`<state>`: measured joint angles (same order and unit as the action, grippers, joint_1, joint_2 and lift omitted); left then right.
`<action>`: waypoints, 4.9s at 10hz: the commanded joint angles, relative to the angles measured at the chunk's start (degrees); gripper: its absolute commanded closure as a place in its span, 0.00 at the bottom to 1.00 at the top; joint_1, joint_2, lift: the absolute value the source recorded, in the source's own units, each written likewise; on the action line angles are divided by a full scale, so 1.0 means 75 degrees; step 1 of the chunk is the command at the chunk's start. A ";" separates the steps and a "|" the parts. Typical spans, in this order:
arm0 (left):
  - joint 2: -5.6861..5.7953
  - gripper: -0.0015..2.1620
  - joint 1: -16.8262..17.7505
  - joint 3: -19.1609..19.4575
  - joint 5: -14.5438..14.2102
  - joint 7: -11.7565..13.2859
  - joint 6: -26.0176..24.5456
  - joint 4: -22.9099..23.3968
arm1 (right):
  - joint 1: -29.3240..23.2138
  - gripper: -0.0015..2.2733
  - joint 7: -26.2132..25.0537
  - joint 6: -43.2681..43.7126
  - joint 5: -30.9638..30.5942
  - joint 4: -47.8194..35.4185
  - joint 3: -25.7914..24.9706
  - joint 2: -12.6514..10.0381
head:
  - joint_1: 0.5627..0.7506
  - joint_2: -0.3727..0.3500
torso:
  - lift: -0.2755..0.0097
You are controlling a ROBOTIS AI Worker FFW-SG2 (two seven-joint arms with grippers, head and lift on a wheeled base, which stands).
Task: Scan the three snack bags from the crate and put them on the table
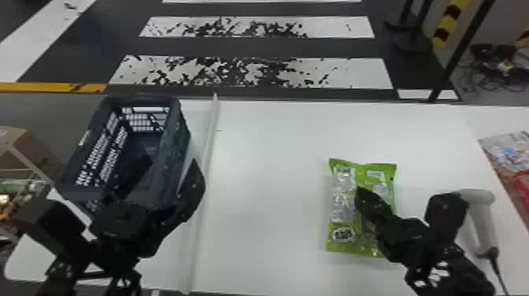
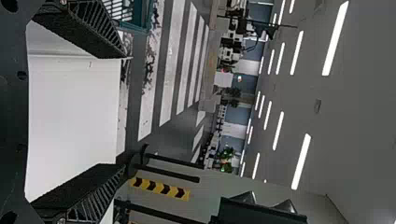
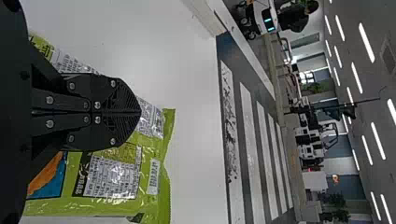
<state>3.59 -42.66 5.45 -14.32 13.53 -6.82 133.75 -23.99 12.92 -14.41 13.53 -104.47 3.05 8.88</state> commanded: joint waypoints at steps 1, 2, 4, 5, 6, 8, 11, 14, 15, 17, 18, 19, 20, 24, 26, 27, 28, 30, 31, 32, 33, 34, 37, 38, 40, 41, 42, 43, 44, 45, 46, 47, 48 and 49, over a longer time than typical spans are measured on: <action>0.0025 0.02 -0.0007 0.0000 -0.0001 0.0000 0.0000 -0.0010 | 0.0046 0.83 0.0011 0.0169 -0.0128 0.0254 0.0050 0.0000 | 0.70 0.59 | 0.64; 0.0037 0.02 -0.0007 -0.0012 -0.0012 0.0000 0.0000 -0.0021 | 0.0046 0.83 0.0058 0.0239 -0.0269 0.0406 0.0050 0.0023 | 0.70 0.59 | 0.64; 0.0037 0.02 0.0087 -0.0058 -0.0001 0.0000 0.0000 -0.0103 | 0.0046 0.83 0.0222 0.0380 -0.0269 0.0687 -0.0008 0.0141 | 0.70 0.59 | 0.64; 0.0037 0.02 0.0122 -0.0070 -0.0012 0.0000 0.0000 -0.0150 | 0.0046 0.83 0.0304 0.0474 -0.0269 0.0816 -0.0020 0.0187 | 0.70 0.58 | 0.64; 0.0037 0.02 0.0157 -0.0082 -0.0036 0.0000 0.0000 -0.0185 | 0.0046 0.83 0.0339 0.0567 -0.0269 0.0898 -0.0032 0.0187 | 0.70 0.57 | 0.64; 0.0037 0.02 0.0192 -0.0082 -0.0048 0.0000 0.0000 -0.0244 | -0.0013 0.83 0.0539 0.0614 -0.0222 0.0922 -0.0102 0.0223 | 0.70 0.56 | 0.64; 0.0037 0.02 0.0309 -0.0082 -0.0071 0.0000 0.0000 -0.0338 | -0.0259 0.83 0.0785 0.0966 -0.0116 0.0910 -0.0184 0.0434 | 0.70 0.56 | 0.64; 0.0037 0.02 0.0438 -0.0094 -0.0083 0.0000 0.0000 -0.0467 | -0.0411 0.83 0.1101 0.0989 0.0106 0.0828 -0.0536 0.0598 | 0.70 0.53 | 0.64; 0.0037 0.02 0.0497 -0.0105 -0.0083 0.0000 -0.0023 -0.0502 | -0.0423 0.83 0.1160 0.0989 0.0118 0.0746 -0.0594 0.0598 | 0.70 0.52 | 0.64; 0.0037 0.02 0.0567 -0.0129 -0.0083 -0.0011 -0.0047 -0.0514 | -0.0704 0.80 0.1406 0.0849 0.0563 0.0101 -0.0817 0.0609 | 0.70 0.50 | 0.64; 0.0025 0.02 0.0591 -0.0129 -0.0094 -0.0011 -0.0047 -0.0525 | -0.1020 0.64 0.1582 0.0685 0.0833 -0.0578 -0.1028 0.0598 | 0.70 0.50 | 0.64; 0.0025 0.02 0.0637 -0.0129 -0.0118 -0.0023 -0.0070 -0.0525 | -0.1278 0.29 0.1734 0.0474 0.1114 -0.1164 -0.1332 0.0598 | 0.70 0.50 | 0.64; 0.0025 0.02 0.0661 -0.0129 -0.0130 -0.0023 -0.0070 -0.0525 | -0.1489 0.06 0.1746 0.0028 0.1255 -0.1657 -0.1696 0.0574 | 0.70 0.50 | 0.64; 0.0025 0.02 0.0743 -0.0129 -0.0305 -0.0093 -0.0047 -0.0549 | -0.1606 0.02 0.1324 -0.1003 0.1395 -0.1903 -0.3254 0.0375 | 0.70 0.37 | 0.64; 0.0025 0.02 0.0801 -0.0140 -0.0352 -0.0070 -0.0023 -0.0666 | -0.1559 0.03 0.1265 -0.0933 0.1384 -0.1504 -0.3747 0.0398 | 0.70 0.25 | 0.64; 0.0025 0.02 0.0825 -0.0129 -0.0364 -0.0046 0.0024 -0.0748 | -0.1524 0.04 0.1289 -0.0909 0.1372 -0.1282 -0.3829 0.0469 | 0.70 0.19 | 0.64; 0.0025 0.02 0.0825 -0.0129 -0.0376 -0.0035 0.0047 -0.0807 | -0.1384 0.04 0.1300 -0.0909 0.1290 -0.0965 -0.3829 0.0574 | 0.70 0.16 | 0.64; 0.0025 0.02 0.0801 -0.0129 -0.0376 -0.0023 0.0071 -0.0818 | -0.0973 0.04 0.1382 -0.0933 0.0997 -0.0285 -0.3618 0.0727 | 0.70 0.12 | 0.64; 0.0025 0.02 0.0766 -0.0117 -0.0376 -0.0023 0.0141 -0.0818 | -0.0739 0.04 0.1382 -0.0933 0.0845 0.0078 -0.3465 0.0820 | 0.70 0.12 | 0.64; 0.0025 0.02 0.0743 -0.0117 -0.0376 -0.0011 0.0141 -0.0818 | -0.0540 0.05 0.1382 -0.0933 0.0669 0.0383 -0.3360 0.0867 | 0.70 0.12 | 0.64; 0.0037 0.02 0.0743 -0.0117 -0.0376 -0.0011 0.0141 -0.0818 | -0.0423 0.05 0.1382 -0.0956 0.0622 0.0593 -0.3301 0.0949 | 0.70 0.12 | 0.64; 0.0037 0.02 0.0743 -0.0105 -0.0376 -0.0011 0.0141 -0.0818 | -0.0329 0.06 0.1382 -0.0980 0.0517 0.0804 -0.3254 0.0996 | 0.70 0.12 | 0.64; 0.0037 0.02 0.0755 -0.0117 -0.0376 0.0000 0.0141 -0.0795 | -0.0130 0.53 0.1359 -0.1355 0.0376 0.1050 -0.3161 0.1055 | 0.70 0.11 | 0.64; 0.0037 0.02 0.0755 -0.0117 -0.0376 0.0000 0.0141 -0.0807 | -0.0048 0.74 0.1347 -0.1683 0.0376 0.1050 -0.3161 0.1055 | 0.70 0.10 | 0.64; 0.0037 0.02 0.0755 -0.0117 -0.0376 0.0000 0.0141 -0.0771 | -0.0048 0.86 0.1336 -0.1683 0.0411 0.1062 -0.3137 0.1031 | 0.70 0.10 | 0.64; 0.0037 0.02 0.0731 -0.0117 -0.0376 0.0000 0.0141 -0.0748 | -0.0095 0.86 0.1336 -0.1683 0.0528 0.1039 -0.3172 0.1020 | 0.70 0.10 | 0.64; 0.0037 0.02 0.0696 -0.0117 -0.0376 0.0000 0.0141 -0.0736 | -0.0212 0.86 0.1300 -0.1659 0.0540 0.0875 -0.3231 0.0938 | 0.70 0.10 | 0.64; 0.0049 0.02 0.0684 -0.0117 -0.0376 0.0036 0.0141 -0.0736 | -0.0458 0.86 0.1277 -0.1659 0.0821 0.0500 -0.3372 0.0891 | 0.70 0.10 | 0.64; 0.0049 0.02 0.0673 -0.0117 -0.0376 0.0047 0.0141 -0.0725 | -0.0809 0.86 0.1265 -0.1847 0.1056 -0.0215 -0.3512 0.0727 | 0.70 0.10 | 0.64; 0.0060 0.02 0.0673 -0.0129 -0.0376 0.0059 0.0141 -0.0701 | -0.1220 0.86 0.1113 -0.1987 0.1067 -0.1106 -0.3547 0.0527 | 0.70 0.11 | 0.64; 0.0060 0.02 0.0673 -0.0152 -0.0387 0.0059 0.0141 -0.0643 | -0.1653 0.86 0.0750 -0.2245 0.1067 -0.2149 -0.3477 0.0398 | 0.70 0.13 | 0.64; 0.0072 0.02 0.0673 -0.0164 -0.0399 0.0059 0.0141 -0.0619 | -0.1806 0.86 0.0539 -0.2855 0.1056 -0.2910 -0.3418 0.0293 | 0.70 0.15 | 0.64; 0.0072 0.02 0.0649 -0.0164 -0.0423 0.0059 0.0141 -0.0619 | -0.1864 0.86 0.0457 -0.3276 0.1056 -0.3438 -0.3301 0.0152 | 0.70 0.18 | 0.64; 0.0084 0.02 0.0637 -0.0164 -0.0423 0.0059 0.0141 -0.0619 | -0.1888 0.86 0.0328 -0.3628 0.1067 -0.3860 -0.3090 0.0105 | 0.70 0.22 | 0.64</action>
<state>4.18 -37.81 4.22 -17.47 13.97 -5.76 129.11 -37.98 15.42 -39.99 21.48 -131.30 -21.06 9.99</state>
